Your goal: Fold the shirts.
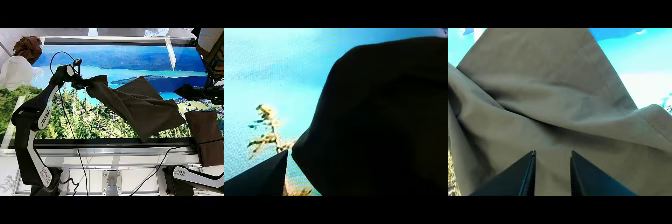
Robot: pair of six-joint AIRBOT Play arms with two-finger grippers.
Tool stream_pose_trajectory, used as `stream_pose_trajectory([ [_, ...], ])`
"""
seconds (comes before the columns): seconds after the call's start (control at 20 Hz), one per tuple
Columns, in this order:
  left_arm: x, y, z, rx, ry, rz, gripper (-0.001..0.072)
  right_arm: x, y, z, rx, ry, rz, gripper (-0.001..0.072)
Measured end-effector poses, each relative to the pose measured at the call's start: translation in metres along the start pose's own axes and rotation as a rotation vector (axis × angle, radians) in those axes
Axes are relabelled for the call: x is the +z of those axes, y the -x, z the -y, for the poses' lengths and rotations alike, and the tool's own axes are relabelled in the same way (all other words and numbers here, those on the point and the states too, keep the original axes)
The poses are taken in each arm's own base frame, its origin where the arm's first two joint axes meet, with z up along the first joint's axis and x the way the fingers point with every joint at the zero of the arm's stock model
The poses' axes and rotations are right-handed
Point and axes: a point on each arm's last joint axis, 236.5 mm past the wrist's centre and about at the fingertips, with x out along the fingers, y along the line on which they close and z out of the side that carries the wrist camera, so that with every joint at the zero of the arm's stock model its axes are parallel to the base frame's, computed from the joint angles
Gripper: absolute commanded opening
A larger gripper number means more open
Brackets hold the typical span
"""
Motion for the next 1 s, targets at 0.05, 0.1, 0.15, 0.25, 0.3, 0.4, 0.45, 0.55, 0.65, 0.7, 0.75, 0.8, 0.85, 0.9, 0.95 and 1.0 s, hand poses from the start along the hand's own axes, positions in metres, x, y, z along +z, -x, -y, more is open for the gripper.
stream_pose_trajectory([
  [0.05, -0.001, -0.003, 0.0, -0.003, 0.004, -0.002, 0.0334, 0.0, 0.0, 0.0, 0.001, -0.001, 0.002, 0.0265],
  [0.1, -0.001, -0.005, 0.0, -0.007, 0.008, 0.0, 0.0252, 0.001, 0.0, -0.001, 0.004, -0.001, 0.002, 0.0265],
  [0.15, -0.001, -0.007, 0.0, -0.011, 0.011, 0.001, 0.0166, 0.001, 0.0, -0.001, 0.004, -0.002, 0.003, 0.0265],
  [0.25, 0.003, -0.009, 0.005, -0.032, 0.023, 0.017, 0.0013, 0.001, 0.0, -0.002, 0.009, -0.004, 0.006, 0.0265],
  [0.3, 0.006, -0.01, 0.008, -0.048, 0.024, 0.029, 0.0013, 0.002, 0.0, -0.002, 0.01, -0.004, 0.006, 0.0265],
  [0.4, 0.013, -0.008, 0.017, -0.086, 0.035, 0.055, 0.0013, 0.002, 0.0, -0.003, 0.012, -0.005, 0.008, 0.0265],
  [0.45, 0.017, -0.005, 0.023, -0.107, 0.04, 0.067, 0.0013, 0.002, 0.0, -0.003, 0.012, -0.005, 0.008, 0.0265],
  [0.55, 0.029, 0.005, 0.036, -0.147, 0.036, 0.093, 0.0013, 0.001, 0.0, -0.002, 0.007, -0.003, 0.004, 0.0264],
  [0.65, 0.044, 0.025, 0.051, -0.183, 0.002, 0.128, 0.0012, -0.002, 0.0, 0.003, -0.013, 0.006, -0.01, 0.0264],
  [0.7, 0.052, 0.038, 0.059, -0.197, -0.021, 0.151, 0.0012, -0.004, 0.0, 0.007, -0.027, 0.008, -0.019, 0.0264],
  [0.75, 0.062, 0.056, 0.068, -0.21, -0.048, 0.188, 0.0012, -0.006, 0.0, 0.011, -0.045, 0.01, -0.027, 0.0265],
  [0.8, 0.072, 0.075, 0.077, -0.221, -0.075, 0.228, 0.0012, -0.007, 0.0, 0.014, -0.06, 0.011, -0.029, 0.0265],
  [0.85, 0.081, 0.094, 0.085, -0.23, -0.1, 0.266, 0.0012, -0.007, 0.0, 0.018, -0.075, 0.009, -0.027, 0.0266],
  [0.9, 0.089, 0.116, 0.093, -0.236, -0.126, 0.308, 0.0012, -0.007, -0.001, 0.022, -0.088, 0.007, -0.024, 0.0266],
  [0.95, 0.095, 0.137, 0.099, -0.24, -0.146, 0.346, 0.0012, -0.008, -0.003, 0.025, -0.096, 0.001, -0.025, 0.0266],
  [1.0, 0.101, 0.158, 0.104, -0.238, -0.167, 0.385, 0.0012, -0.011, -0.007, 0.029, -0.103, -0.003, -0.033, 0.0267],
])
